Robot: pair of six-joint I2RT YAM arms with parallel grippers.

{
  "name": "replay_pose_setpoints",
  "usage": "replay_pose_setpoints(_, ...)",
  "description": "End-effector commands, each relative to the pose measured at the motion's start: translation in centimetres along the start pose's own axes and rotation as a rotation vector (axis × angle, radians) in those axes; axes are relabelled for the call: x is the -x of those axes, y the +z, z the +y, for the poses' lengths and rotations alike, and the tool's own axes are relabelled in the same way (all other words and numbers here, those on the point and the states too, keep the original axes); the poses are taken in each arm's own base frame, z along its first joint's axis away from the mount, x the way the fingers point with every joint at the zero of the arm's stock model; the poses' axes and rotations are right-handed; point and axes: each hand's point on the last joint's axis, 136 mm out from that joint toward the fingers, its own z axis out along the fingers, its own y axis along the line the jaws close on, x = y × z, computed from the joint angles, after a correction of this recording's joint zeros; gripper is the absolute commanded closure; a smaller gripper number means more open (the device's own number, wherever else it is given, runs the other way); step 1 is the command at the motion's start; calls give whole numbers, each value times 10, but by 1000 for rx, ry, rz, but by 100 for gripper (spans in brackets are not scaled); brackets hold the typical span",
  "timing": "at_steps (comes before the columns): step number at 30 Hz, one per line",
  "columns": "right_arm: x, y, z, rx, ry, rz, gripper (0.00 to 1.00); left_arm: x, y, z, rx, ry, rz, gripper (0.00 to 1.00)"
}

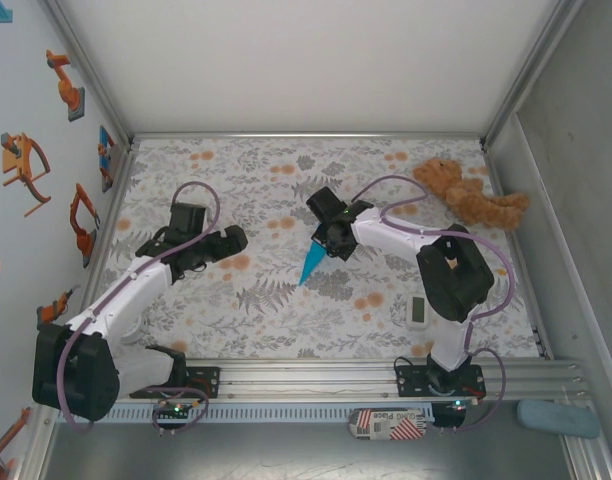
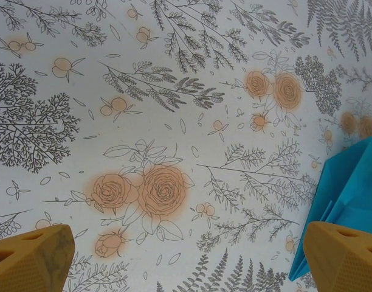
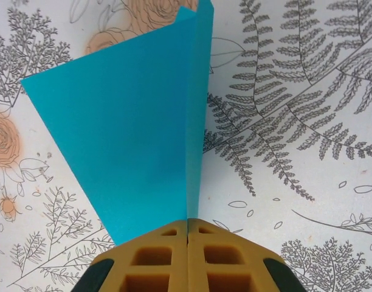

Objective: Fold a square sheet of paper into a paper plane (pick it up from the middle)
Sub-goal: Turn over a paper plane at the top-center of the table.

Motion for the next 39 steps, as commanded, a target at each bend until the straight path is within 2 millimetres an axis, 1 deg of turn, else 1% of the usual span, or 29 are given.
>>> replay_pose_setpoints(1, 8, -7, 6, 0, -41, -49, 100, -3, 3, 4, -9, -42, 25, 4)
replay_pose_setpoints(3, 12, -12, 15, 30, -85, -60, 100, 0, 2, 6, -10, -66, 20, 4)
replay_pose_setpoints(4, 13, -16, 24, 56, -127, -63, 100, 1, 1, 7, -10, -81, 17, 4)
replay_pose_setpoints(6, 15, -25, 45, 124, -217, -62, 100, 5, 0, 10, -10, -110, 9, 4)
replay_pose_setpoints(7, 14, -30, 59, 180, -276, -56, 100, 8, -1, 12, -8, -130, 0, 4)
replay_pose_setpoints(8, 11, -35, 74, 246, -327, -44, 100, 10, -2, 14, -7, -146, -7, 4)
replay_pose_setpoints(11, 0, -49, 111, 454, -444, -32, 100, 15, -4, 21, 8, -192, -30, 4)
replay_pose_setpoints(15, -17, -60, 140, 657, -527, 7, 100, 21, -10, 33, 40, -263, -66, 4)
replay_pose_setpoints(17, -28, -62, 149, 745, -556, 50, 100, 23, -13, 36, 48, -289, -86, 4)
replay_pose_setpoints(19, -37, -55, 150, 796, -557, 90, 100, 24, -13, 31, 19, -305, -92, 4)
replay_pose_setpoints(21, -40, -47, 149, 825, -545, 120, 100, 22, -12, 28, 4, -313, -84, 4)
replay_pose_setpoints(24, -45, -29, 144, 849, -519, 187, 100, 17, -4, 18, -33, -303, -59, 3)
replay_pose_setpoints(26, -48, -21, 142, 878, -507, 225, 100, 13, 2, 10, -55, -294, -37, 2)
replay_pose_setpoints(28, -49, -11, 136, 882, -494, 256, 100, 8, 11, 3, -62, -282, -14, 0)
replay_pose_setpoints(29, -48, -8, 132, 879, -488, 265, 100, 6, 14, 0, -65, -276, -5, 1)
replay_pose_setpoints(36, -43, 19, 103, 823, -454, 306, 100, -6, 39, -19, -95, -256, 69, 7)
replay_pose_setpoints(39, -41, 28, 93, 793, -439, 295, 100, -11, 50, -29, -115, -243, 113, 12)
